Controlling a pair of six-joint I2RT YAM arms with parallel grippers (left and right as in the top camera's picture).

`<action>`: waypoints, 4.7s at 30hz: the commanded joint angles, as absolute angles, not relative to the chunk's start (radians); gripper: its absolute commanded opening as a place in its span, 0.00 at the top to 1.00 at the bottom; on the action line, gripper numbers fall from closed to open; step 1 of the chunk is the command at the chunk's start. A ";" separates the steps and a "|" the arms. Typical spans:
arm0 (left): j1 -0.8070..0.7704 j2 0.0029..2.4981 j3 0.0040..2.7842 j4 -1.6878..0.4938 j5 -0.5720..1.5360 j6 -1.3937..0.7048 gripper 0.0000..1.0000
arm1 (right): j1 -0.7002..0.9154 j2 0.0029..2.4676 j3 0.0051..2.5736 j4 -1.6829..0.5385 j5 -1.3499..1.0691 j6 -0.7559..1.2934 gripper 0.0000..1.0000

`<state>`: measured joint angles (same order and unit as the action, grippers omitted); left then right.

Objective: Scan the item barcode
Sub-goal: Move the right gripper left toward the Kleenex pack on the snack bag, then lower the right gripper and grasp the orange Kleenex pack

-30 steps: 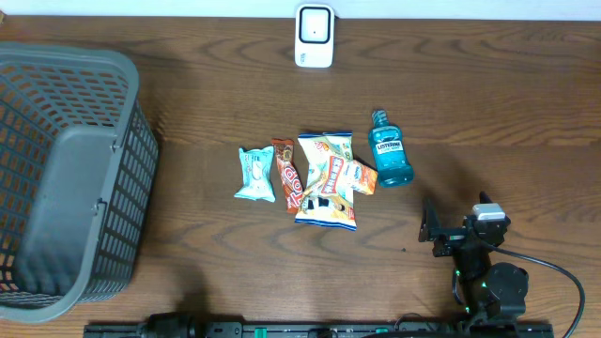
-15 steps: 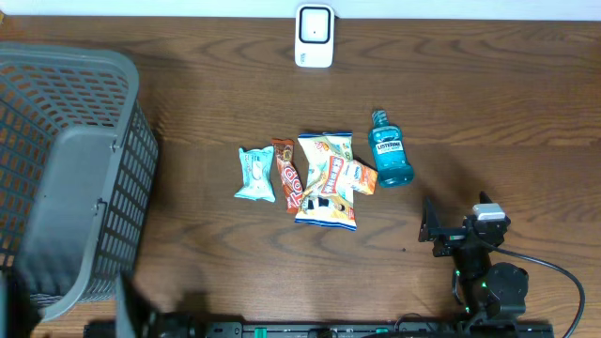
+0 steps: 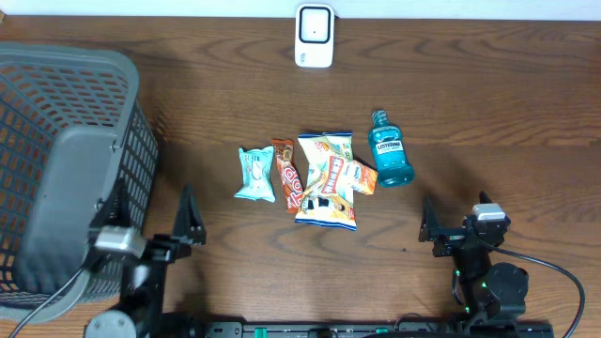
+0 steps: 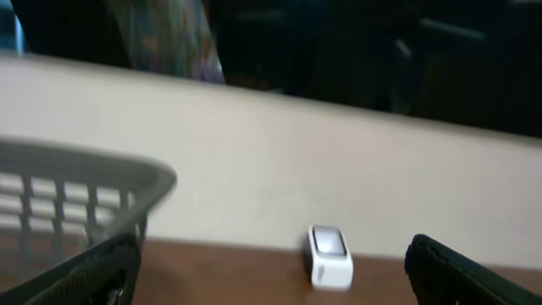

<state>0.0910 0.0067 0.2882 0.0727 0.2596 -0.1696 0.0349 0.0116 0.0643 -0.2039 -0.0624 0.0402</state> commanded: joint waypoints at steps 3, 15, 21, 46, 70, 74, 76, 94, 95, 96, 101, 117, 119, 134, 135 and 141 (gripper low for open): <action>0.095 0.004 0.203 0.046 0.288 -0.185 0.02 | 0.046 0.006 0.062 -0.206 -0.059 0.027 0.01; 0.095 0.004 0.203 -0.606 0.287 -0.185 0.02 | 0.046 0.006 0.062 -0.206 -0.059 0.027 0.01; 0.095 0.006 0.202 -0.852 0.282 -0.185 0.02 | 0.046 0.006 0.062 -0.206 -0.059 0.027 0.01; 0.095 0.006 0.202 -0.859 0.279 -0.185 0.02 | 0.046 0.091 0.147 -0.162 -0.551 0.344 0.01; 0.095 0.006 0.202 -0.859 0.279 -0.185 0.02 | 0.069 1.219 0.856 -0.712 -0.692 0.159 0.01; 0.095 0.006 0.202 -0.859 0.279 -0.185 0.02 | 0.081 1.255 0.856 -0.680 -0.786 0.159 0.01; 0.095 0.006 0.202 -0.859 0.279 -0.185 0.02 | 0.091 1.254 0.857 -0.659 -0.829 0.160 0.01; 0.095 0.006 0.202 -0.859 0.279 -0.185 0.02 | 0.133 1.248 0.935 -0.548 -0.505 0.304 0.01; 0.095 0.006 0.202 -0.859 0.279 -0.185 0.02 | 0.154 1.248 0.954 -0.569 -0.443 0.308 0.01; 0.095 0.006 0.202 -0.859 0.279 -0.185 0.02 | 0.174 1.248 0.969 -0.584 -0.393 0.314 0.01; 0.095 0.006 0.202 -0.859 0.279 -0.185 0.02 | 0.315 1.252 1.024 -0.629 -0.157 0.372 0.01; 0.095 0.009 0.202 -0.859 0.279 -0.185 0.02 | 0.531 1.334 1.045 -0.710 0.030 0.505 0.01; 0.095 0.009 0.202 -0.859 0.279 -0.185 0.02 | 0.527 1.350 1.045 -0.714 0.039 0.601 0.01; 0.095 0.009 0.202 -0.859 0.279 -0.185 0.02 | 0.517 1.609 1.045 -0.604 -0.070 0.781 0.17; 0.095 0.009 0.202 -0.859 0.279 -0.185 0.02 | 0.517 1.607 1.045 -0.602 -0.070 0.781 0.17; 0.095 0.009 0.202 -0.859 0.279 -0.185 0.02 | 0.490 1.587 1.050 -0.591 -0.089 0.754 0.10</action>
